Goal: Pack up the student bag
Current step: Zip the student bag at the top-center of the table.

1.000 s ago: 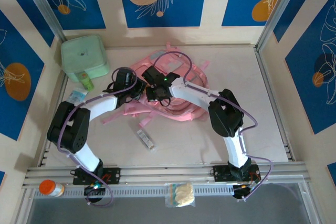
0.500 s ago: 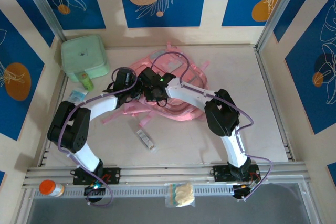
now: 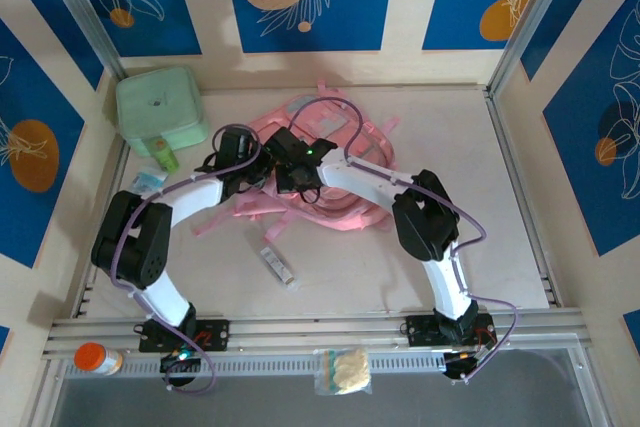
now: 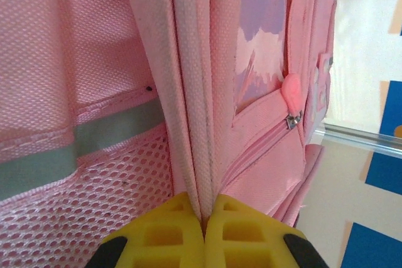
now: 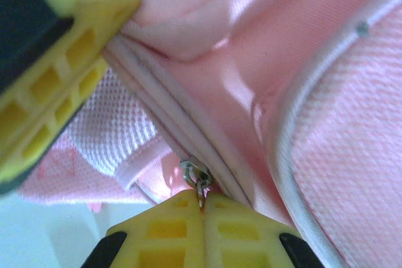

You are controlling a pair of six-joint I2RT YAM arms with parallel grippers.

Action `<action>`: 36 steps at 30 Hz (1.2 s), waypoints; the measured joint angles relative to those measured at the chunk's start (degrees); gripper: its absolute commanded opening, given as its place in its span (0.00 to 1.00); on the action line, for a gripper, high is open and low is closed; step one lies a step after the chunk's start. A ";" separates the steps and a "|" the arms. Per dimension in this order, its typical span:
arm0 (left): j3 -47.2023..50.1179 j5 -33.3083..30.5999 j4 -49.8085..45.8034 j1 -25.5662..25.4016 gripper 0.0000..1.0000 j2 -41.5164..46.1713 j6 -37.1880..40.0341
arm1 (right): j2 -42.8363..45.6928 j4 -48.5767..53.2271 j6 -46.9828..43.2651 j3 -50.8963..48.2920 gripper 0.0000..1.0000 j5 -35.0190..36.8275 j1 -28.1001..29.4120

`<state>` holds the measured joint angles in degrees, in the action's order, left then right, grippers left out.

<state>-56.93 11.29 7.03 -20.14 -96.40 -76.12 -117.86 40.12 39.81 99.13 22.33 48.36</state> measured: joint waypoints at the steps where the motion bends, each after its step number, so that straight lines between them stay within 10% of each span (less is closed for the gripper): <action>1: -1.27 0.68 -0.96 0.59 0.00 -0.72 0.55 | 0.74 -0.04 -0.39 -0.63 0.00 -0.20 -0.04; 17: -19.54 10.88 -9.44 10.27 0.00 -14.80 9.79 | 13.42 2.64 -6.56 -14.75 0.00 -4.59 -2.64; 22: -18.95 12.09 -8.17 10.62 0.30 -14.75 12.09 | 12.79 3.65 -7.58 -14.27 0.00 -7.43 -2.91; 27: -8.66 12.04 -5.29 11.13 0.37 -7.80 13.46 | 10.97 2.99 -8.35 -14.03 0.00 -8.70 -3.67; 36: 6.51 9.44 3.69 5.14 0.38 3.21 8.83 | 10.45 4.55 -6.36 -11.67 0.33 -8.96 -6.16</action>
<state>-50.41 20.73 10.72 -15.00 -93.19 -67.29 -107.42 44.66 33.45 87.46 13.37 42.19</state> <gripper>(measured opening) 0.376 0.287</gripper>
